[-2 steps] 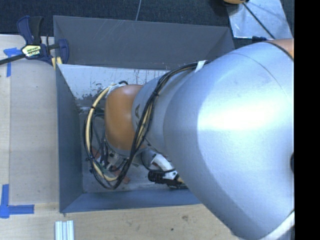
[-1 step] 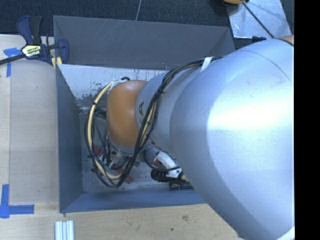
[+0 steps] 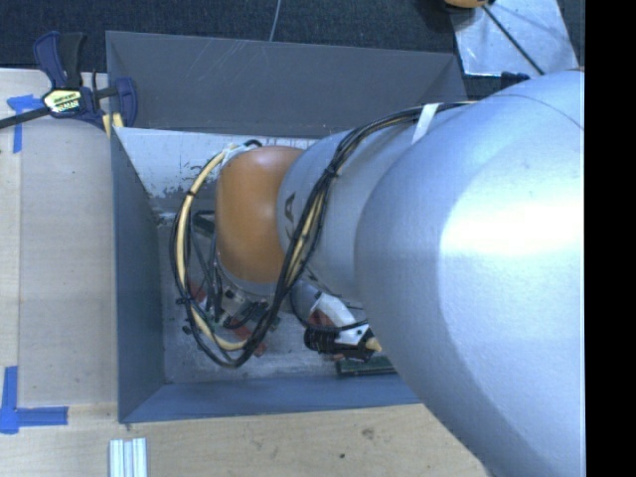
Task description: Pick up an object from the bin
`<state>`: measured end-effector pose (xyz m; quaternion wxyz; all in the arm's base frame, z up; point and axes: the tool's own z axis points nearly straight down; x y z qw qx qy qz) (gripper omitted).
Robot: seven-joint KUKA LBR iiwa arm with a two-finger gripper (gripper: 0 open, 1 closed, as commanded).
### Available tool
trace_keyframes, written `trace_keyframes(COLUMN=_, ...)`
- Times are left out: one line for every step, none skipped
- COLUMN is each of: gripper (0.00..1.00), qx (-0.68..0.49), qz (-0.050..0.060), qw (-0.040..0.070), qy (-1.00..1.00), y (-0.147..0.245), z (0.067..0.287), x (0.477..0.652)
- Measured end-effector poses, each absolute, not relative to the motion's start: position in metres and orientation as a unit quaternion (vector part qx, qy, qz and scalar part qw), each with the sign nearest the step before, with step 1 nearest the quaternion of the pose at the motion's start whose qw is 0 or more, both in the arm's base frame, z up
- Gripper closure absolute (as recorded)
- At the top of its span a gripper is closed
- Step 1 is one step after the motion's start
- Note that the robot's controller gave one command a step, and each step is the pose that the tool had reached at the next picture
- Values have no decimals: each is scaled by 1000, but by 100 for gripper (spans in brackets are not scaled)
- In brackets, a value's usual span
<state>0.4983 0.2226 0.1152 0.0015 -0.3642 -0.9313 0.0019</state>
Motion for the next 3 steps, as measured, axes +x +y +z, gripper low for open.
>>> trace_keyframes(gripper=100, qx=-364, qz=-1, qw=-1, qy=-931, y=223, z=130, x=500)
trace_keyframes(gripper=100, qx=-364, qz=-1, qw=-1, qy=-931, y=223, z=139, x=500)
trace_keyframes(gripper=100, qx=-363, qz=-1, qw=-1, qy=-932, y=223, z=144, x=501)
